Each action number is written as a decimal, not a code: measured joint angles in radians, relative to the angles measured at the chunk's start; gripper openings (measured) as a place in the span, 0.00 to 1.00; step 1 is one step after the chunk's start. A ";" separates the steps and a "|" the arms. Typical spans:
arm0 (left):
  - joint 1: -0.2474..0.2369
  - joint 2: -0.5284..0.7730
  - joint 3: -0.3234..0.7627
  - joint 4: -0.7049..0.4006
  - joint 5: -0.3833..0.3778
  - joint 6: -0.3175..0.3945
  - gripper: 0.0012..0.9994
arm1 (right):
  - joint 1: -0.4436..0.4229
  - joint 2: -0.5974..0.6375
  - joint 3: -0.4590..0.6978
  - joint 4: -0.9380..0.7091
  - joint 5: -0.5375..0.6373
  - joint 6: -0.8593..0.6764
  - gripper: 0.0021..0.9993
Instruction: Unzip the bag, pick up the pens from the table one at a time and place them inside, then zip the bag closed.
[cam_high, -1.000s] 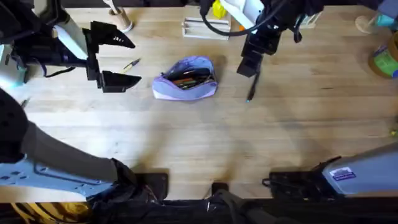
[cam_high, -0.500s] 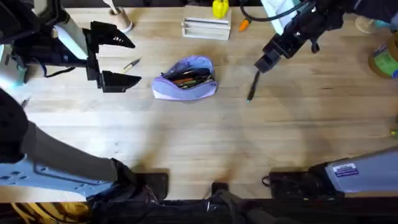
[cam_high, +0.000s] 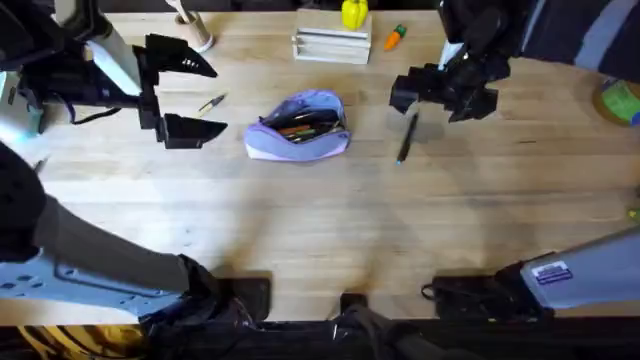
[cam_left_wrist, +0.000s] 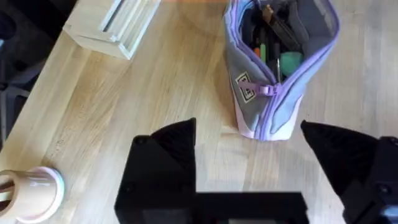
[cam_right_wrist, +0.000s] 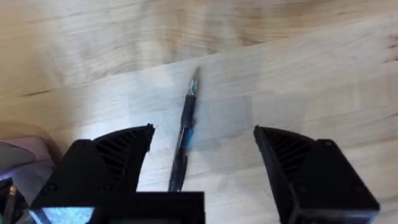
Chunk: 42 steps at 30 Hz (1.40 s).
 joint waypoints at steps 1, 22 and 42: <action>0.000 0.000 0.000 0.003 0.000 0.000 0.99 | 0.014 0.000 -0.002 0.001 0.018 0.010 0.99; 0.000 0.000 0.000 0.004 0.000 0.000 0.99 | 0.094 0.000 -0.040 0.002 0.073 0.324 0.99; 0.000 0.000 0.000 0.003 0.000 0.000 1.00 | 0.115 -0.007 -0.182 0.140 0.112 0.404 0.61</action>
